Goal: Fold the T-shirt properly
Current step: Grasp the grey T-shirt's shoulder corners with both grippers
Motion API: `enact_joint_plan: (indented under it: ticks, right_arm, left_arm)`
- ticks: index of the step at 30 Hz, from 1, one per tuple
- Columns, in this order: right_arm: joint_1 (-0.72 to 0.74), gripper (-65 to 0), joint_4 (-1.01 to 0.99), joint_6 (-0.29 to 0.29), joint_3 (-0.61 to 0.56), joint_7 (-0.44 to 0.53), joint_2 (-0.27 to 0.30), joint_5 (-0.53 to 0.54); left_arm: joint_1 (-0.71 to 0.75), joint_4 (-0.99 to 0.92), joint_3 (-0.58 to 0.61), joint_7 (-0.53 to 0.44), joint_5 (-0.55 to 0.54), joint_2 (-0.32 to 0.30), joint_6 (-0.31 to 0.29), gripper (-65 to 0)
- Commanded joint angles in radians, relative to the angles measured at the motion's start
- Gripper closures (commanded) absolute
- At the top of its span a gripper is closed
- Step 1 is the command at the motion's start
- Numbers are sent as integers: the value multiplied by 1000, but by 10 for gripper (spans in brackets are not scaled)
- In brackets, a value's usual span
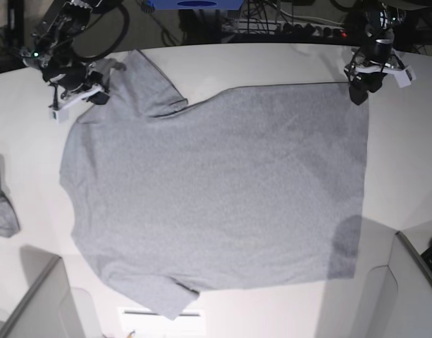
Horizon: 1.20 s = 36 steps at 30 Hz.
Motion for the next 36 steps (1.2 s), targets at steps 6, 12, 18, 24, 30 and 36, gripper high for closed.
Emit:
enact_joint_plan:
  ticks: [6, 12, 18, 24, 30, 36]
  right_arm:
    - [-7, 0, 0, -9, -1, -29, 2, -45]
    - [-7, 0, 0, -9, 7, -24, 2, -45]
    - [-9, 0, 0, -11, 7, 11, 2, -48]
    - [-9, 0, 0, -11, 7, 14, 2, -48]
    - [-14, 0, 5, -11, 9, 9, 2, -48]
    - [-78, 0, 134, -11, 29, 8, -5, -45]
  left_arm:
    - [-45, 7, 4, 112, -7, 19, -1, -127]
    - [-48, 7, 3, 113, -7, 14, -1, 0]
    - [-50, 5, -36, 113, -7, 16, 0, 0]
    - [-50, 5, -71, 115, -7, 17, 0, 0]
    - [-42, 7, -68, 116, -7, 17, 0, 0]
    - [6, 16, -68, 116, -5, 14, 0, 0]
